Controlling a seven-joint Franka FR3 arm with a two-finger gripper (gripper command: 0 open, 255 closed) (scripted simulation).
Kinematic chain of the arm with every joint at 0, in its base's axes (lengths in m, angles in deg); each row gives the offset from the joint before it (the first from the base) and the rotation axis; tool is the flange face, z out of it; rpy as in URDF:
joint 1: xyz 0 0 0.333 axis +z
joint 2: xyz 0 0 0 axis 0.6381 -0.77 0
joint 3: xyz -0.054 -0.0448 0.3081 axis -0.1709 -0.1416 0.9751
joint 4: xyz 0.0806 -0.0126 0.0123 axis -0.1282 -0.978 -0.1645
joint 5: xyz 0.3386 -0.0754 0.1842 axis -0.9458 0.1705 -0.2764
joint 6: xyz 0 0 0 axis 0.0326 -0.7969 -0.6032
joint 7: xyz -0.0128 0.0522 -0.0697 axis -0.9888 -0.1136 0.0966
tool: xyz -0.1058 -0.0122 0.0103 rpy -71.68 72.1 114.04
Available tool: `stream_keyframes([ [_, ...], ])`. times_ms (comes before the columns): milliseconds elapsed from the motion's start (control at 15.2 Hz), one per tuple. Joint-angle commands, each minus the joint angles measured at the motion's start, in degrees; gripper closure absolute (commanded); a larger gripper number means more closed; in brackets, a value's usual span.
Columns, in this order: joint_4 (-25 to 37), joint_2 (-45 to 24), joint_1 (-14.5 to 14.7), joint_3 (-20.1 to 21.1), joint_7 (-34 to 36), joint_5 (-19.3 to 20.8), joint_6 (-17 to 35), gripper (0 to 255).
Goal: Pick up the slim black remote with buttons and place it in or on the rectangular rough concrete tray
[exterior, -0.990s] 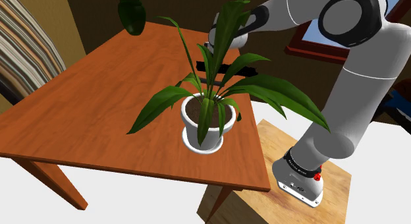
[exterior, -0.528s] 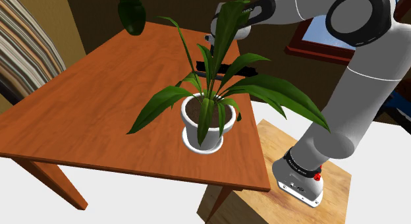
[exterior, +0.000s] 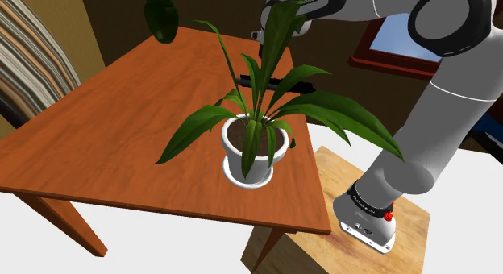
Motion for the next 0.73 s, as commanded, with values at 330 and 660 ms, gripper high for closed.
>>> stream_keyframes([
  [330,3.2,0.7,-0.7,-0.6,-0.9,0.3,-4.0,255],
  [660,8.1,-3.3,-4.6,-3.2,-7.5,-0.6,-5.3,255],
])
